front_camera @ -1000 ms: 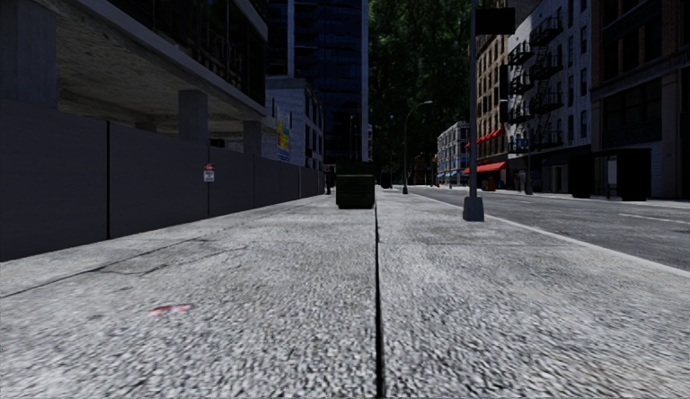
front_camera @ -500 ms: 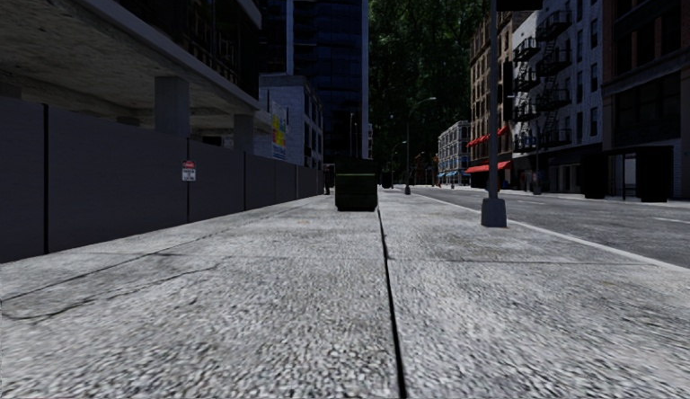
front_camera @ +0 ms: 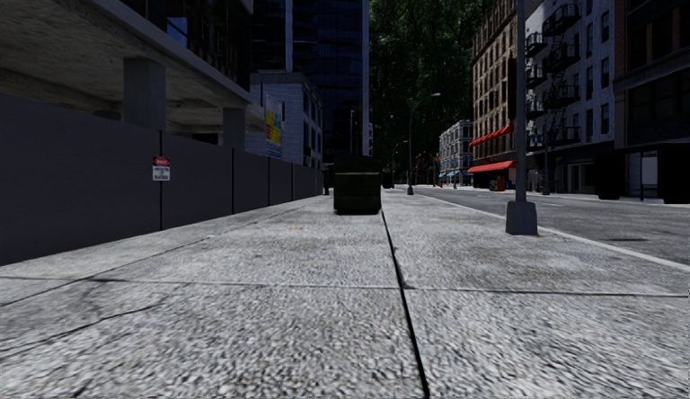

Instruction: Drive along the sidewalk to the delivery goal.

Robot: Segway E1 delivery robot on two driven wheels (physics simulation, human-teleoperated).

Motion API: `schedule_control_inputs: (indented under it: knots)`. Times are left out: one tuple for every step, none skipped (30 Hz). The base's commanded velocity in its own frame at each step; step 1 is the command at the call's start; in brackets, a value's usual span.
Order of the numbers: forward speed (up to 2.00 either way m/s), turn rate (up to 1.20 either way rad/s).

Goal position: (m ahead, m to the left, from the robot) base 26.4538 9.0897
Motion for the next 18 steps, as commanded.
schedule_control_inputs:
  knots:
    - [2.0, 0.0]
    - [2.0, 0.0]
    - [2.0, 0.0]
    - [2.0, 0.0]
    - [2.0, 0.0]
    - [2.0, 0.0]
    - [2.0, 0.0]
    - [2.0, -0.17]
    - [2.0, -0.31]
    - [2.0, -0.31]
    - [2.0, -0.36]
    - [2.0, -0.37]
    - [2.0, -0.38]
    - [2.0, -0.38]
    - [2.0, -0.38]
    - [2.0, -0.38]
    - [2.0, -0.38]
    - [2.0, -0.38]
